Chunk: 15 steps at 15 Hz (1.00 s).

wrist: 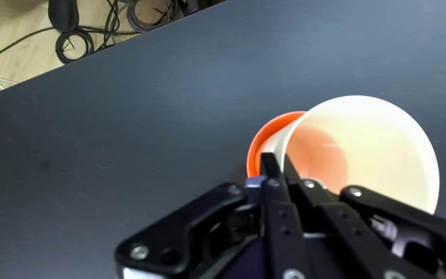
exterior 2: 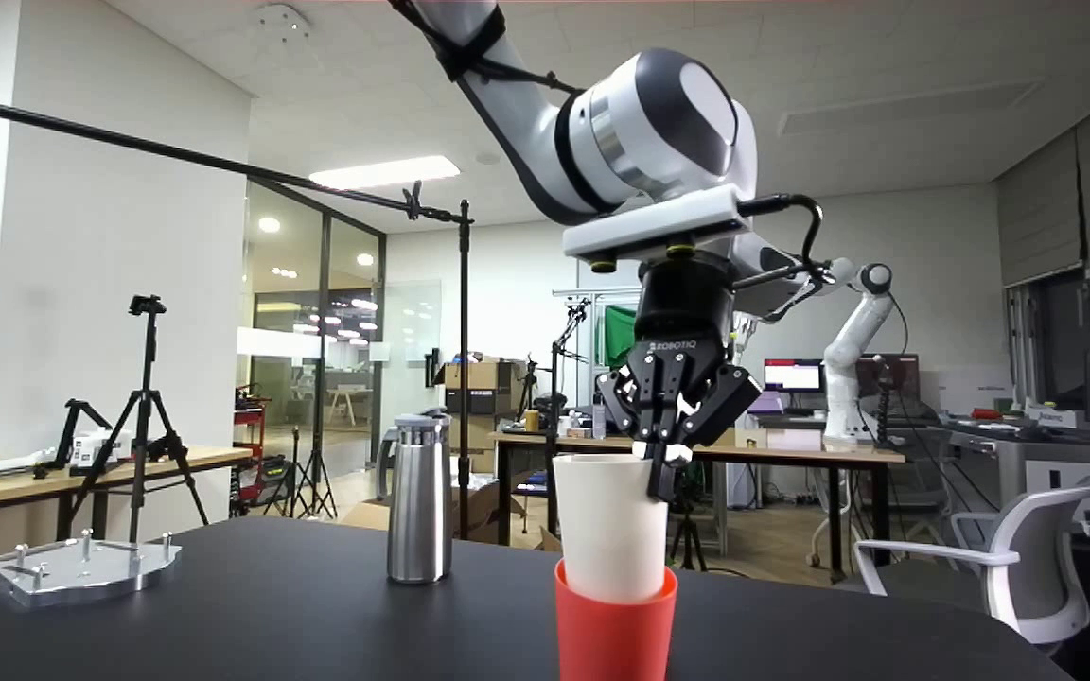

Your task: Stack up the cups

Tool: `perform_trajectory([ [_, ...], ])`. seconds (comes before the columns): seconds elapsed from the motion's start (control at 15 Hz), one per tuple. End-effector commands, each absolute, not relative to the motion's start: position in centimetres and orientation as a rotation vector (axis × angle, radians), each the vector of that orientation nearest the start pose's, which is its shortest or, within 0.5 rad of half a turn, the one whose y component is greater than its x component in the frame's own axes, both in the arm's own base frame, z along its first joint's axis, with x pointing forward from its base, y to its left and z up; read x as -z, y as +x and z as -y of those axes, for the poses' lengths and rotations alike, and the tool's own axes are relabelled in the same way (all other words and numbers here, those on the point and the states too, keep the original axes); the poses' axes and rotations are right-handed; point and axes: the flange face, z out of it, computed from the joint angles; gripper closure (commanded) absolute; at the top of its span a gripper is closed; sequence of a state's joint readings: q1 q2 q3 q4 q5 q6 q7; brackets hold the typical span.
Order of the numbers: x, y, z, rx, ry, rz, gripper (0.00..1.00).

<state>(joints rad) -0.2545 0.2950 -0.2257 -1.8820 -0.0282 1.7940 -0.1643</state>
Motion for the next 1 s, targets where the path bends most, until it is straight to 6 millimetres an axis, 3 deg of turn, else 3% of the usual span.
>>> perform_trajectory([
  [0.0, -33.0, 51.0, 26.3, -0.583, -3.034, -0.491, 0.99],
  [0.07, -32.9, 51.1, 26.2, -0.576, -3.032, -0.489, 0.99],
  [0.13, -32.9, 51.1, 26.1, -0.573, -3.028, -0.489, 0.72],
  [0.27, -32.9, 51.2, 25.9, -0.568, -3.025, -0.481, 0.68],
  [0.73, -34.1, 51.7, 25.3, -0.529, -3.037, -0.460, 0.19],
  [0.93, -35.2, 52.9, 25.2, -0.445, -3.044, -0.459, 0.02],
])
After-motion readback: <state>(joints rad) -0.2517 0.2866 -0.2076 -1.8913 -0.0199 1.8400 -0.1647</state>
